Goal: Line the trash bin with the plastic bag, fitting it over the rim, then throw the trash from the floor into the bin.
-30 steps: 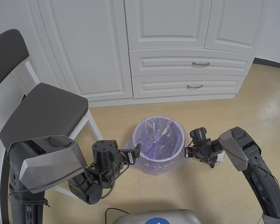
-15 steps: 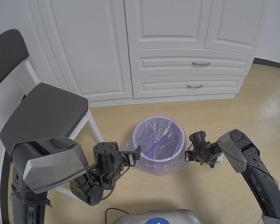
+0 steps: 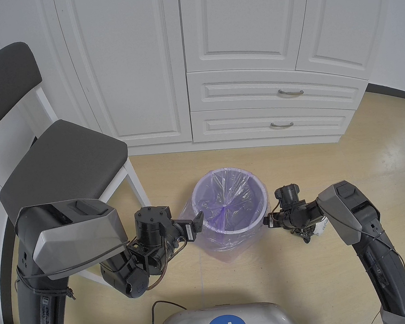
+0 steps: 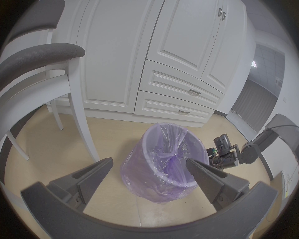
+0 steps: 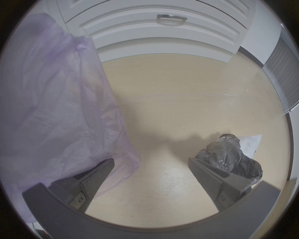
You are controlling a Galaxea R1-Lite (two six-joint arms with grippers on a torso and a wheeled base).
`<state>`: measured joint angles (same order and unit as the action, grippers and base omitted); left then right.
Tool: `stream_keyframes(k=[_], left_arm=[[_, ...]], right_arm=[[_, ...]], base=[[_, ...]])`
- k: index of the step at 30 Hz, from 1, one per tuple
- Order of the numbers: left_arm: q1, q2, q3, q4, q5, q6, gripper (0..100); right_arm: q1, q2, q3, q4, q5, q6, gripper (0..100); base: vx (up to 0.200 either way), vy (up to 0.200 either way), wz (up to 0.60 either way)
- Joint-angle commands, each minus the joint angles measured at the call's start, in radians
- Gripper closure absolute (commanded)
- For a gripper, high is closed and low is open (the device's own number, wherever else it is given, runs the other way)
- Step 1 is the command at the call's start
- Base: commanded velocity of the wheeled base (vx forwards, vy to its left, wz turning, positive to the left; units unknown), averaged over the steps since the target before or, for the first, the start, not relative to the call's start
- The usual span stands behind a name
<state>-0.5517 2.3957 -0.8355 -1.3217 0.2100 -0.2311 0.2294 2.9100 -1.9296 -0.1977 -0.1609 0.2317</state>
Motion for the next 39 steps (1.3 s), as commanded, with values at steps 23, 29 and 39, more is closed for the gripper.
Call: stream_keyframes(k=[23, 29, 39], left_arm=[[-0.007, -0.007, 0.007, -0.002, 0.000, 0.001, 0], [-0.007, -0.006, 0.007, -0.002, 0.000, 0.003, 0], [-0.011, -0.001, 0.007, -0.002, 0.000, 0.003, 0]], right_arm=[[-0.145, -0.222, 0.337, -0.141, 0.167, -0.207, 0], [-0.171, -0.181, 0.299, -0.140, 0.165, -0.241, 0], [-0.200, -0.143, 0.242, -0.092, 0.164, -0.246, 0]], base=[[0.000, 0.000, 0.00], [0.000, 0.000, 0.00], [0.000, 0.000, 0.00]])
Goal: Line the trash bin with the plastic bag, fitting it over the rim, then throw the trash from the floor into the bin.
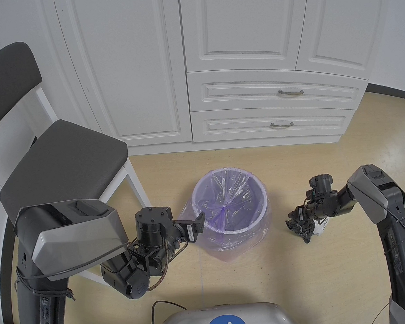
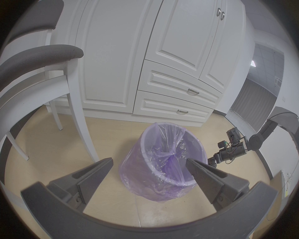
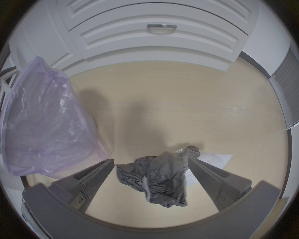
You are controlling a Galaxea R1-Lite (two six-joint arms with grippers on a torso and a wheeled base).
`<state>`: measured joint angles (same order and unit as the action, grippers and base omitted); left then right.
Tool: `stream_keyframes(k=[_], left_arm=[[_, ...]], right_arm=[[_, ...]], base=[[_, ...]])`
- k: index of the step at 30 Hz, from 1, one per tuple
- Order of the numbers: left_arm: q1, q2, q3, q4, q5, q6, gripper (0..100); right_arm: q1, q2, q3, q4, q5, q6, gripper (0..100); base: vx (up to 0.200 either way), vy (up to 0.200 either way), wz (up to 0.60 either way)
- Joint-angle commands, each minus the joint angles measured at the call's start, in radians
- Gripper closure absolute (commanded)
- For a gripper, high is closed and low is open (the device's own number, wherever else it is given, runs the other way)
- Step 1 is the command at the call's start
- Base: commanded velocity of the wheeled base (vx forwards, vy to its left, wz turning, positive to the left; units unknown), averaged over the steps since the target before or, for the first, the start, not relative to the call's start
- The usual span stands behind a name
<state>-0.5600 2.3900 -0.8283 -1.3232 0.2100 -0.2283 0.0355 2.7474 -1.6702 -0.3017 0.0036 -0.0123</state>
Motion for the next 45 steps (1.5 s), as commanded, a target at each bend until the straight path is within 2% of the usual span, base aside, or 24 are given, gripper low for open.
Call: stream_keyframes(k=[1, 14, 22, 25, 30, 35, 37, 43, 45], left_arm=[[-0.003, 0.005, 0.001, -0.001, 0.000, 0.000, 0], [-0.005, 0.008, 0.001, -0.001, 0.000, 0.000, 0], [-0.005, 0.014, 0.001, -0.001, 0.000, 0.000, 0], [-0.005, 0.015, 0.001, -0.001, 0.000, 0.000, 0], [-0.005, 0.018, 0.001, -0.001, 0.000, 0.000, 0], [-0.001, 0.009, 0.001, -0.001, 0.002, 0.000, 0], [0.000, 0.006, 0.001, -0.008, 0.002, 0.000, 0], [0.003, 0.026, 0.001, -0.045, 0.002, 0.038, 0], [0.005, 0.037, 0.000, -0.067, 0.002, 0.046, 0]], right_arm=[[-0.008, 0.020, -0.020, 0.023, -0.001, -0.001, 0], [-0.028, 0.054, -0.075, 0.136, -0.011, -0.040, 0], [-0.028, 0.118, -0.232, 0.335, -0.017, -0.034, 0], [-0.028, 0.135, -0.258, 0.346, -0.045, -0.035, 0], [-0.028, 0.146, -0.279, 0.355, -0.047, -0.037, 0], [-0.028, 0.184, -0.330, 0.434, -0.063, -0.035, 0], [-0.028, 0.216, -0.330, 0.431, -0.102, -0.040, 0], [-0.023, 0.221, -0.330, 0.426, -0.108, -0.044, 0], [-0.019, 0.235, -0.330, 0.378, -0.120, -0.044, 0]], base=[[0.000, 0.000, 0.00], [0.000, 0.000, 0.00], [0.000, 0.000, 0.00], [0.000, 0.000, 0.00], [0.000, 0.000, 0.00], [0.000, 0.000, 0.00], [0.000, 0.000, 0.00], [0.000, 0.000, 0.00], [0.000, 0.000, 0.00]])
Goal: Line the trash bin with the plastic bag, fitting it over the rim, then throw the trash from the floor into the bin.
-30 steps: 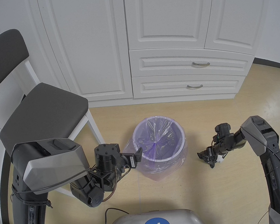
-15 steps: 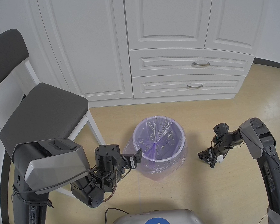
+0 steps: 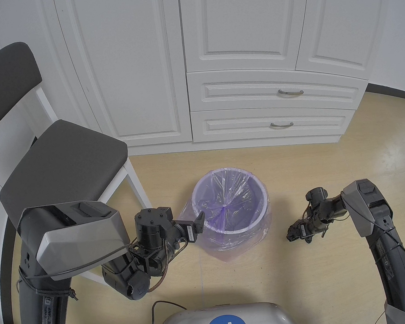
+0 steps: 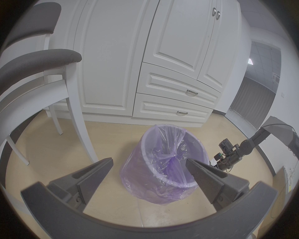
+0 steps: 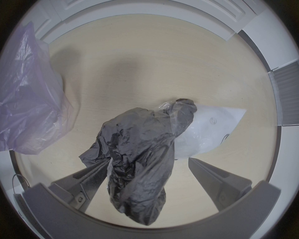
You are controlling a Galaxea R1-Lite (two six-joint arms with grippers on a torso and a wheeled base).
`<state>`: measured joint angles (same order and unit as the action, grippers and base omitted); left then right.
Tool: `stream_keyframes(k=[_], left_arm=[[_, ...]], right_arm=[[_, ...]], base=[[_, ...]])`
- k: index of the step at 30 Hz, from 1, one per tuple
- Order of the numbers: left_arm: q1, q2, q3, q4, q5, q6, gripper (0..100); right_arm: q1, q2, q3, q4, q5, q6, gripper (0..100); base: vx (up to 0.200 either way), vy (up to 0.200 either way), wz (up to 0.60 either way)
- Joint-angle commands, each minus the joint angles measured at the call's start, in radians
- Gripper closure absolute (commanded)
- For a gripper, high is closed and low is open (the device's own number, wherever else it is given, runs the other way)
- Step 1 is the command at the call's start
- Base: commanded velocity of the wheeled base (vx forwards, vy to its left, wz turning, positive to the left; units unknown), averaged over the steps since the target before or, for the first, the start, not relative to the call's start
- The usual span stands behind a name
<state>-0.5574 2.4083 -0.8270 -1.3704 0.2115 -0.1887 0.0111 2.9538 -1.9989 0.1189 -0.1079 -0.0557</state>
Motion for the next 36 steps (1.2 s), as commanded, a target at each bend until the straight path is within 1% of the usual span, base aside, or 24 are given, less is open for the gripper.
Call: stream_keyframes(k=[1, 4, 6, 14, 20, 27, 33, 36], left_arm=[[0.002, 0.020, -0.001, -0.022, 0.000, 0.006, 0], [0.002, 0.018, 0.000, -0.022, 0.000, 0.006, 0], [0.002, 0.020, 0.000, -0.022, 0.000, 0.006, 0], [0.002, 0.020, 0.000, -0.022, 0.000, 0.008, 0], [0.005, 0.011, 0.009, -0.025, 0.002, 0.037, 0], [-0.004, -0.008, 0.022, -0.025, 0.028, 0.046, 0], [-0.002, 0.028, 0.005, -0.025, 0.028, 0.057, 0], [0.004, 0.058, -0.020, -0.025, 0.029, 0.058, 0]], right_arm=[[0.007, 0.033, -0.001, -0.073, -0.007, 0.002, 0], [0.007, 0.042, -0.001, -0.137, -0.007, 0.007, 0], [0.007, 0.042, -0.001, -0.147, -0.006, 0.007, 0], [0.007, 0.044, -0.001, -0.147, -0.004, 0.002, 0], [0.007, 0.044, -0.001, -0.154, -0.006, 0.004, 0], [0.009, 0.044, -0.001, -0.154, -0.009, 0.008, 0], [0.009, 0.044, -0.001, -0.156, -0.010, 0.010, 0], [0.009, 0.044, -0.001, -0.168, -0.030, 0.010, 0]], base=[[0.000, 0.000, 0.00], [0.000, 0.000, 0.00], [0.000, 0.000, 0.00], [0.000, 0.000, 0.00], [0.000, 0.000, 0.00], [0.000, 0.000, 0.00], [0.000, 0.000, 0.00], [0.000, 0.000, 0.00]])
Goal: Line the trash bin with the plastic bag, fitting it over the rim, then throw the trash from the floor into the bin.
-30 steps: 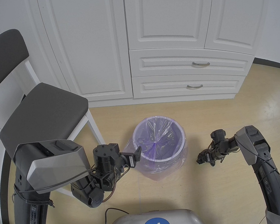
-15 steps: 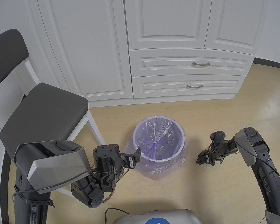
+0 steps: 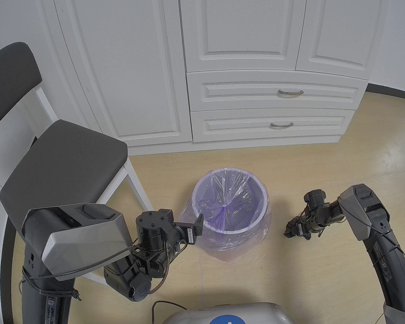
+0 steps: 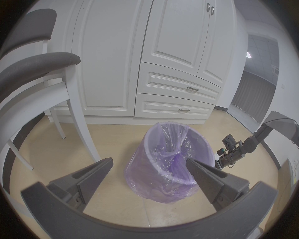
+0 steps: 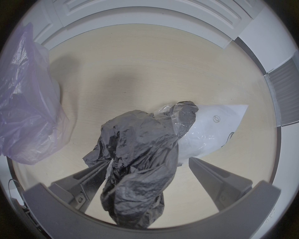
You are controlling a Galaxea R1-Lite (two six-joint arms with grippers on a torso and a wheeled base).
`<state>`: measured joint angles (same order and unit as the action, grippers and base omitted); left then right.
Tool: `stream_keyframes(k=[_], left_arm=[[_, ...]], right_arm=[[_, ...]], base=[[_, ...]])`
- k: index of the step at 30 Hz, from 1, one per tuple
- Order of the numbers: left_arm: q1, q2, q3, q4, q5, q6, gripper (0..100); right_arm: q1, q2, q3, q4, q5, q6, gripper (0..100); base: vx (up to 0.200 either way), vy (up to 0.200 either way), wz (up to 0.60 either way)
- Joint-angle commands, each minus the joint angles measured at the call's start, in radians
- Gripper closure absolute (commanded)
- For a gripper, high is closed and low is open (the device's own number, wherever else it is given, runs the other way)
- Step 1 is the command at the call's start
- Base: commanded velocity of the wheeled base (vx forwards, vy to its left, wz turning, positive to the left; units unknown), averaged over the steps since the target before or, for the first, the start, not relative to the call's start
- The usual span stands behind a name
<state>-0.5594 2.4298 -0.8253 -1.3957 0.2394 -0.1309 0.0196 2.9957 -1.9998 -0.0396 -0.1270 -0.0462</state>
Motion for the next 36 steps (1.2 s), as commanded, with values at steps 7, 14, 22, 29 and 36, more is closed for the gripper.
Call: stream_keyframes(k=[7, 14, 22, 29, 36], left_arm=[[0.007, 0.045, -0.018, 0.000, 0.003, 0.002, 0], [0.007, 0.049, -0.021, 0.000, 0.040, 0.020, 0], [-0.047, -0.074, 0.075, -0.072, 0.083, 0.132, 0], [-0.067, -0.227, 0.161, -0.137, 0.109, 0.240, 0], [-0.067, -0.434, 0.219, -0.137, 0.112, 0.298, 0]], right_arm=[[0.000, 0.005, 0.000, -0.039, -0.014, 0.000, 100], [0.000, 0.005, 0.000, -0.039, -0.016, 0.002, 100], [0.000, 0.003, 0.000, -0.039, -0.057, 0.003, 100], [0.003, 0.012, 0.000, -0.152, -0.091, 0.051, 100], [0.028, 0.019, 0.000, -0.419, -0.103, 0.164, 100]], base=[[0.000, 0.000, 0.00], [0.000, 0.000, 0.00], [0.000, 0.000, 0.00], [0.000, 0.000, 0.00], [0.000, 0.000, 0.00]])
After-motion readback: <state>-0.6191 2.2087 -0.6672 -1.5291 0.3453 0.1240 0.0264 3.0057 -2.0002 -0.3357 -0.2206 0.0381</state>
